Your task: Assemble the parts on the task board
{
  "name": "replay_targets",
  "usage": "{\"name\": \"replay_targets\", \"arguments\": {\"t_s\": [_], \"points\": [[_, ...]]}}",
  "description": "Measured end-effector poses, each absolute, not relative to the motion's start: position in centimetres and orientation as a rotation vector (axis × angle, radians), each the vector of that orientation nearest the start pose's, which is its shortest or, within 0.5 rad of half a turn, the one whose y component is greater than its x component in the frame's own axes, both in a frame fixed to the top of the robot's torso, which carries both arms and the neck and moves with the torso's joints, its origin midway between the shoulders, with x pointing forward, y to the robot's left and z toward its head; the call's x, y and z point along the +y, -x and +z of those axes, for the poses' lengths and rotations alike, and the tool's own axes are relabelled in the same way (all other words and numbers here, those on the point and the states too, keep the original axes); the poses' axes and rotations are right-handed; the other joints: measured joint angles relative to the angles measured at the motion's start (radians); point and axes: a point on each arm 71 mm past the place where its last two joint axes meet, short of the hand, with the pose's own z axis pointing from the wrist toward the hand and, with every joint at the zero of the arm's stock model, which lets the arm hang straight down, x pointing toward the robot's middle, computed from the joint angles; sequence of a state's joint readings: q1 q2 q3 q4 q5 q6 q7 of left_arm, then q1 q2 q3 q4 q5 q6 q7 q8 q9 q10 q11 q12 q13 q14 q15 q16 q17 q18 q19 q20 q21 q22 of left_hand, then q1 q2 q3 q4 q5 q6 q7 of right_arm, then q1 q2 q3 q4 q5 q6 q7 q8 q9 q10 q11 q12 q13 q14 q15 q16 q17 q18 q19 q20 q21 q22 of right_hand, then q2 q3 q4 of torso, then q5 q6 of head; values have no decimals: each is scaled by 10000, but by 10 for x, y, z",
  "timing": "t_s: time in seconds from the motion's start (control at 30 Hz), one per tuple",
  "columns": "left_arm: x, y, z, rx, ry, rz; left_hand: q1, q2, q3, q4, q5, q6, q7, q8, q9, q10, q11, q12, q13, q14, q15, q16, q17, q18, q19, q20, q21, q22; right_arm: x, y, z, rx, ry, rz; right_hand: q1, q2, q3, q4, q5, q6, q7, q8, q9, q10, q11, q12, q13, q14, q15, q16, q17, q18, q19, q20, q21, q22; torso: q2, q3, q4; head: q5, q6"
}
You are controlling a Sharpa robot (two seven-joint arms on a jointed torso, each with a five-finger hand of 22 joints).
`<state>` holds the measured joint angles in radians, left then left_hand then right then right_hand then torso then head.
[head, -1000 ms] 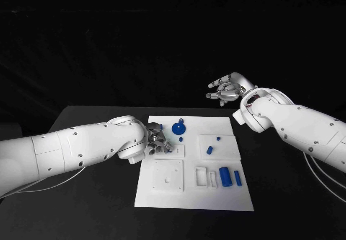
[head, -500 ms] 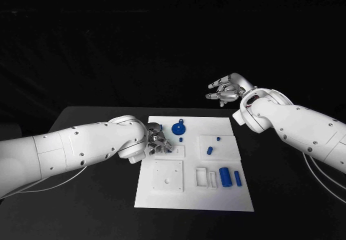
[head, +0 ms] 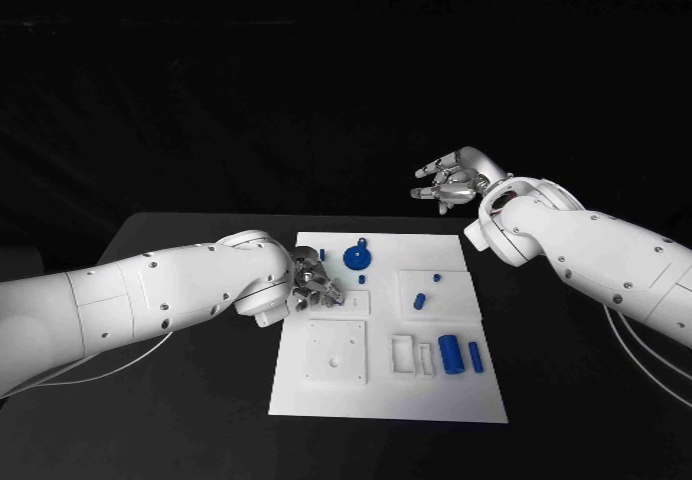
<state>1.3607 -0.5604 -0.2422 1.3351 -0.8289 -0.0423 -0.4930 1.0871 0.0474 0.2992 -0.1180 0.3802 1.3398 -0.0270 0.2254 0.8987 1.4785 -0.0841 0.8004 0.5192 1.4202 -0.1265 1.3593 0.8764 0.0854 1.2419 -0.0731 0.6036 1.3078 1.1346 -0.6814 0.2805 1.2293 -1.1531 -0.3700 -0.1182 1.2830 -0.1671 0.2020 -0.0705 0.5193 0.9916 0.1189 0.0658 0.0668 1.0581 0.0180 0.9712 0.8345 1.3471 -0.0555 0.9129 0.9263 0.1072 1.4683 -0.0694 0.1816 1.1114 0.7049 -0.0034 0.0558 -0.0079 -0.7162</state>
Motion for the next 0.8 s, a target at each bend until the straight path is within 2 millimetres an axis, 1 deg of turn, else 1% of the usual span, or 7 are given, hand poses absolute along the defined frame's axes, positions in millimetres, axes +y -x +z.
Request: {"name": "replay_targets", "arguments": {"t_s": [0.13,0.2,0.3,0.4,0.43,0.57,0.8], "points": [[135,-509,-221,22971,2979,-5114,0,0,-81,81,-88,4,-3,0,-7,0,0,0,-20,0,0,0,-26,0,0,0,-15,0,-230,-562,-131,14770,-4292,7482,-39,39,0,0,0,0,0,0,0,0,0,0,0,0,0,0,0,0,0,0,0,0,-1,-1,0,-8,-1],[135,-509,-221,23003,3002,-5128,84,-57,-174,174,-96,63,-60,-18,-18,-1,0,0,-48,0,0,0,-36,0,0,0,-38,-1,-230,-562,-131,14780,-4298,7476,-39,39,0,0,0,0,0,0,0,0,0,0,0,0,0,0,0,0,0,0,0,0,-1,-1,0,-9,-1],[135,-509,-222,23040,3045,-5149,87,-60,-219,219,-205,112,-156,-19,-19,-53,-52,0,-48,0,0,0,-58,-1,0,0,-38,-1,-230,-562,-132,14796,-4304,7473,-39,39,0,0,-1,0,0,0,0,0,0,0,0,0,0,0,0,0,0,0,0,0,-1,-2,1,-9,-1],[135,-509,-222,23061,3090,-5179,84,-63,-343,343,-479,161,-236,-19,-19,-130,-129,0,-63,0,0,0,-67,0,0,0,-38,-2,-230,-562,-133,14808,-4309,7471,-39,39,0,0,0,0,0,0,0,0,0,0,0,0,0,0,0,0,0,0,0,0,-1,-7,0,-14,-2],[136,-509,-222,23067,3108,-5190,80,-67,-391,391,-562,245,-320,-19,-19,-145,-144,0,-63,0,0,0,-77,0,0,-1,-72,-1,-230,-562,-133,14811,-4311,7469,-39,39,0,0,-1,0,0,0,0,0,0,0,1,0,0,0,-2,0,0,0,0,0,-1,-7,0,-15,-2],[139,-508,-222,23083,3205,-5225,-80,-226,-609,615,-910,368,-468,-18,-42,-160,-160,-1,-103,0,0,-11,-134,-1,0,0,-77,-2,-231,-562,-134,14822,-4324,7460,-39,39,0,0,-1,0,0,0,0,0,0,0,0,0,0,0,-8,0,0,0,0,0,-1,-13,0,-31,13],[144,-506,-220,23062,3286,-5313,-204,-569,-848,1165,-1515,318,-465,-16,-79,-160,-160,-50,-157,0,-1,-41,-186,0,0,-1,-123,-3,-232,-561,-135,14835,-4339,7457,-39,39,0,0,-1,0,0,0,0,1,0,0,1,0,0,0,-8,0,0,0,0,0,-7,-12,10,-44,30]]}}
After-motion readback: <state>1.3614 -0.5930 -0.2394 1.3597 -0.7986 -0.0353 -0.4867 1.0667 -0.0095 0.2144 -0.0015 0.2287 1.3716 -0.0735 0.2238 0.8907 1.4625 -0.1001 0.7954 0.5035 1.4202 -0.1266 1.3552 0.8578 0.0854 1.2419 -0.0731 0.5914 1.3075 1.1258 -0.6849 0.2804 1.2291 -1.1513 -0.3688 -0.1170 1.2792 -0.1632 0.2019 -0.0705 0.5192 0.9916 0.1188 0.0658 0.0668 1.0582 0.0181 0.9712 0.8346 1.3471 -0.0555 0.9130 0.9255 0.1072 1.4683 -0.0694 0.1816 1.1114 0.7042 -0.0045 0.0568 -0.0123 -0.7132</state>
